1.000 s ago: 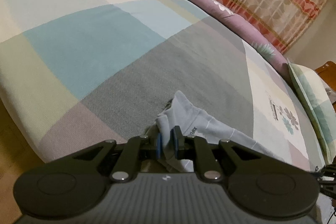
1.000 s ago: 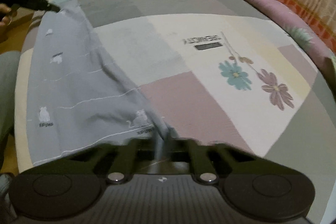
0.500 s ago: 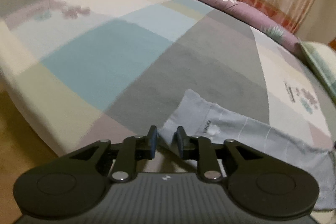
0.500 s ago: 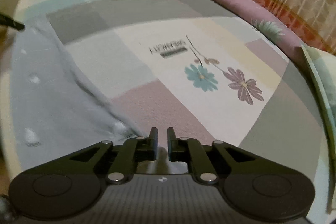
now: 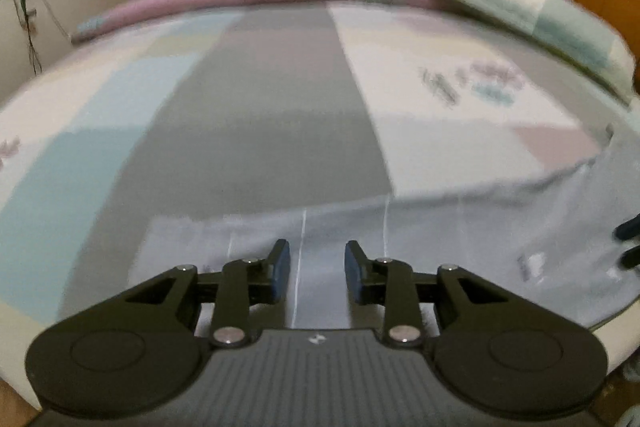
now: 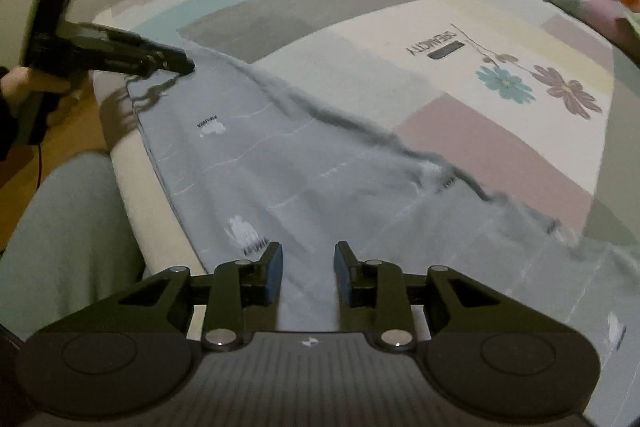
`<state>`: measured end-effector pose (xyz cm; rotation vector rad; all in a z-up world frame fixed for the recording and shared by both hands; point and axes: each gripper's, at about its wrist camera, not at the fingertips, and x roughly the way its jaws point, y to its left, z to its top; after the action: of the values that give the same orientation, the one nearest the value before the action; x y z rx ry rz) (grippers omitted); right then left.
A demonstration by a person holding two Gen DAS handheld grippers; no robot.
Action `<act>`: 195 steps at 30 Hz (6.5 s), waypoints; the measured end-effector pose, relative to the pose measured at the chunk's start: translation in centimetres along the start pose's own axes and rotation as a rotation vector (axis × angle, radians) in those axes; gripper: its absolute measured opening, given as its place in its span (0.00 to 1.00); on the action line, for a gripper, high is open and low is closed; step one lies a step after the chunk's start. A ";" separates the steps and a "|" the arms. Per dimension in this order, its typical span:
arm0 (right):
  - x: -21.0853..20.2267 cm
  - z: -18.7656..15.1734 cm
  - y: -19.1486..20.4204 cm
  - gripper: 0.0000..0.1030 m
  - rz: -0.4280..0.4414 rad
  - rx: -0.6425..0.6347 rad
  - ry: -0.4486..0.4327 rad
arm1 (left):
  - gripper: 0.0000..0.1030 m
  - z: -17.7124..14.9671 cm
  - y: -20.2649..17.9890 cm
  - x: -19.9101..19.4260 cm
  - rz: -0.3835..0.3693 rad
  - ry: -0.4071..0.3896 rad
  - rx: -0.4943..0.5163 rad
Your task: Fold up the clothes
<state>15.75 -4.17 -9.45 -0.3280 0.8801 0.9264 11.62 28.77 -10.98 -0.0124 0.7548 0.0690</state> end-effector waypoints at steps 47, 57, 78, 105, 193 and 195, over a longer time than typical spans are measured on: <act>-10.3 -13.5 -9.2 0.78 -0.335 0.376 -0.222 | 0.49 4.6 -21.0 1.7 -0.044 0.247 0.073; -16.6 -15.7 -15.0 0.79 -0.526 0.520 -0.300 | 0.58 6.1 -26.3 -0.9 -0.101 0.153 0.175; -13.5 -13.4 -15.0 0.80 -0.526 0.476 -0.128 | 0.66 7.9 -28.2 -2.9 -0.178 0.107 0.266; -11.0 -14.0 -16.6 1.00 -0.282 0.191 -0.014 | 0.70 5.8 -16.6 0.8 -0.070 0.326 0.398; -6.5 -1.4 -18.4 0.93 -0.410 0.430 -0.125 | 0.86 4.1 -3.9 0.8 -0.108 0.190 0.077; -7.1 -1.5 -16.4 0.94 -0.374 0.408 -0.125 | 0.86 4.0 -3.8 0.1 -0.105 0.188 0.091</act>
<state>26.10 -18.55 -6.71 -0.0754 0.8341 0.4032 14.62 25.14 -8.20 0.0283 0.9437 -0.0676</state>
